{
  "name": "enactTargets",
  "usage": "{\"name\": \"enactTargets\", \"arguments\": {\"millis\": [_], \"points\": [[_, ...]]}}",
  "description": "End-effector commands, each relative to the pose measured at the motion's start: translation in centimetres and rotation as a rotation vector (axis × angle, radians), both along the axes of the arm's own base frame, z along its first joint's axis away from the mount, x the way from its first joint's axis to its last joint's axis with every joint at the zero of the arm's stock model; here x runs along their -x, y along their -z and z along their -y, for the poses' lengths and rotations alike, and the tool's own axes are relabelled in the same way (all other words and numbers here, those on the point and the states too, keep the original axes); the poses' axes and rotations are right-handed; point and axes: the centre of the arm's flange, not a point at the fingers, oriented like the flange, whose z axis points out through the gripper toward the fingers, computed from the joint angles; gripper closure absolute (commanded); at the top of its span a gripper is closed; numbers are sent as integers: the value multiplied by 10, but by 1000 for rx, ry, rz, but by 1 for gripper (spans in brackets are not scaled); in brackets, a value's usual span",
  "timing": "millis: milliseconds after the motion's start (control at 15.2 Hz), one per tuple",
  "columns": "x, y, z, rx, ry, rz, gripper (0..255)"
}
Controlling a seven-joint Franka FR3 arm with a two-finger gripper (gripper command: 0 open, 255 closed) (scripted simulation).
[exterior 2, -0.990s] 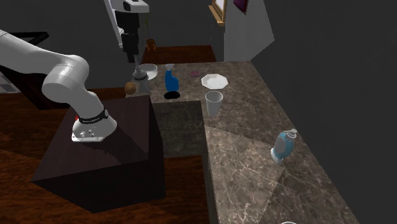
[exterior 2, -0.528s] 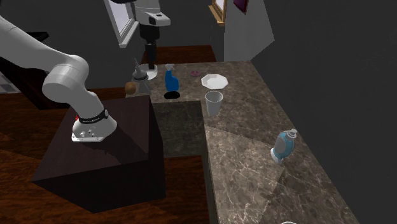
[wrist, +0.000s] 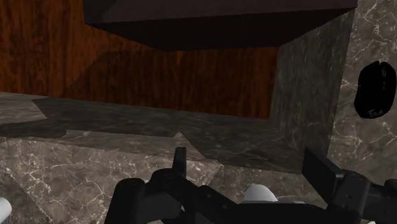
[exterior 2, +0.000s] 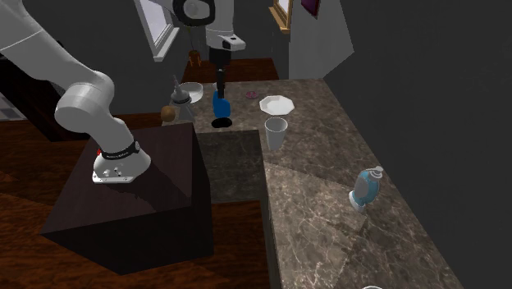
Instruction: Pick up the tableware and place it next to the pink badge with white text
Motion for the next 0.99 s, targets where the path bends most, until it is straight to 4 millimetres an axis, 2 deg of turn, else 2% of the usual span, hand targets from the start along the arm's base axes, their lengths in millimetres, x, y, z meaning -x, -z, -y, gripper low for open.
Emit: {"name": "enactTargets", "arguments": {"millis": [0,924], "points": [[-18,23,-9,1,-5,-1,0],[-148,141,-71,15,-36,-11,0]]}}
